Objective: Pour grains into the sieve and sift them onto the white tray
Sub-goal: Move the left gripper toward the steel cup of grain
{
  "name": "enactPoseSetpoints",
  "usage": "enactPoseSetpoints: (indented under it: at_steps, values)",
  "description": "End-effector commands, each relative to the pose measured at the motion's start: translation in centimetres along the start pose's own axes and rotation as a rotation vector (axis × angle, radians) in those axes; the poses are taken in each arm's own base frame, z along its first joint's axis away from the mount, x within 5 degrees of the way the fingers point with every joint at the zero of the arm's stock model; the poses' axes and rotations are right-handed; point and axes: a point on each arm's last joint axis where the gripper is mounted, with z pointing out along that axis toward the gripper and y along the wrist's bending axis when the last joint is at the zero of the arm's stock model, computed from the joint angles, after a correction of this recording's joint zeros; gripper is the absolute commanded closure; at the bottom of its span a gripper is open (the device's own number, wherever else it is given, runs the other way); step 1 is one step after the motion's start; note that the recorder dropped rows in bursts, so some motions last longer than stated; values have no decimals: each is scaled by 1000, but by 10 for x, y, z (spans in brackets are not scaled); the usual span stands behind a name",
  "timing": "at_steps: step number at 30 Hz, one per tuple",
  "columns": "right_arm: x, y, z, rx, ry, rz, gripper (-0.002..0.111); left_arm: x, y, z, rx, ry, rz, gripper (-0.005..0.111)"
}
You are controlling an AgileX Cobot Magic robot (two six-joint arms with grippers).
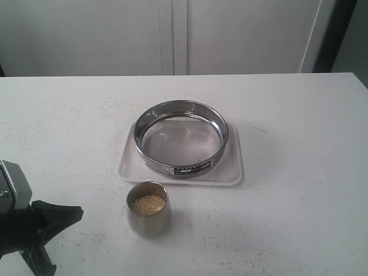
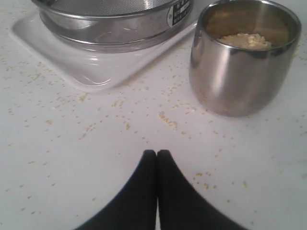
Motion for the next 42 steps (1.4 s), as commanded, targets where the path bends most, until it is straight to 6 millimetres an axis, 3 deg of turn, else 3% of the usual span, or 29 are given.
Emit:
enactPoseSetpoints:
  at_steps: [1, 8, 14, 16, 18, 22, 24, 32, 42]
  values:
    - [1, 0, 0, 3, -13, 2, 108, 1, -1, 6, 74, 2, 30, 107]
    - [1, 0, 0, 3, -13, 2, 108, 0, -15, 25, 199, 13, 74, 107]
    - [1, 0, 0, 3, -13, 2, 108, -1, -12, 35, 208, 10, 83, 107]
    - [1, 0, 0, 3, -13, 2, 108, -1, -13, 35, 208, 11, 83, 101]
    - [1, 0, 0, 3, -13, 2, 108, -1, -13, 35, 208, 8, 106, 87]
    - [1, 0, 0, 3, -13, 2, 108, -1, -11, 36, 196, 6, 114, 26]
    - [1, 0, 0, 3, -13, 2, 108, -1, -11, 36, 196, 7, 112, 14]
    - [1, 0, 0, 3, -13, 2, 108, -2, -14, 37, 208, 4, 120, 14]
    - [1, 0, 0, 3, -13, 2, 108, -19, -16, 54, 239, -50, 188, 14]
